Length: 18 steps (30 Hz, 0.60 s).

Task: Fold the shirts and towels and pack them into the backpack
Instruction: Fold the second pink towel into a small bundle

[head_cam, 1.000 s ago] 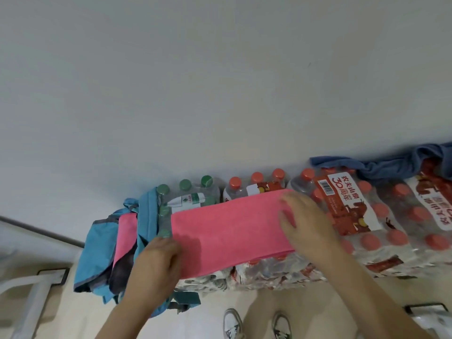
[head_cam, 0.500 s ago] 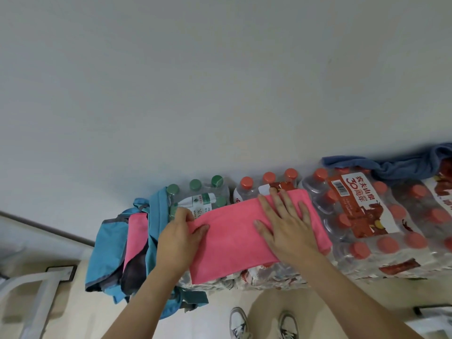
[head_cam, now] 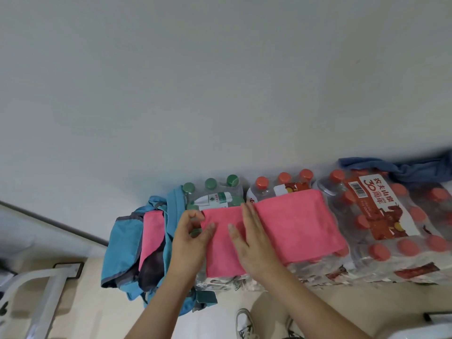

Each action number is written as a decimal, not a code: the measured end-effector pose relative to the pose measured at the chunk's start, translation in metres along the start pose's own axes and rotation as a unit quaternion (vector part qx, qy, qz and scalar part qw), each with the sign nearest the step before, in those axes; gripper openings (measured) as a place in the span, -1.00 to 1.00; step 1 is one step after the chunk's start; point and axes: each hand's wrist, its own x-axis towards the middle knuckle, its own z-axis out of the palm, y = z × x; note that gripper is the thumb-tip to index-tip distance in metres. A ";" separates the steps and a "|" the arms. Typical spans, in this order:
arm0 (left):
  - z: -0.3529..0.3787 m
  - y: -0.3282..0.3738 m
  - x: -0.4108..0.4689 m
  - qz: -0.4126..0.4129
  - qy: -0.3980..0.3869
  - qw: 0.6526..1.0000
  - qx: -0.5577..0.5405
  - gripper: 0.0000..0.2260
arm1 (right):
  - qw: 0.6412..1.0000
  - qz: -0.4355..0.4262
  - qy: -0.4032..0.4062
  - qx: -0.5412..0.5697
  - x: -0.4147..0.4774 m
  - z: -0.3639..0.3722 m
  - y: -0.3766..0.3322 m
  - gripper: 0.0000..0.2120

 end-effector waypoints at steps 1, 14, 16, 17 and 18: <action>0.000 0.005 -0.001 -0.006 -0.008 0.999 -0.031 -0.80 | 1.000 0.001 -0.004 0.019 -0.002 -0.001 -0.003 -0.29; 0.040 0.061 0.007 -0.104 -0.248 0.948 -0.168 -0.65 | 0.996 0.013 0.031 0.080 -0.049 -0.048 -0.037 -0.47; 0.044 0.065 0.008 -0.081 -0.279 0.950 -0.112 -0.63 | 0.993 0.031 0.055 0.099 -0.049 -0.056 -0.030 -0.46; 0.047 0.068 0.009 -0.060 -0.280 0.956 -0.062 -0.64 | 0.992 0.034 0.064 0.102 -0.049 -0.060 -0.026 -0.45; 0.048 0.069 0.012 -0.020 -0.274 0.961 0.007 -0.67 | 0.991 0.036 0.070 0.109 -0.049 -0.062 -0.023 -0.47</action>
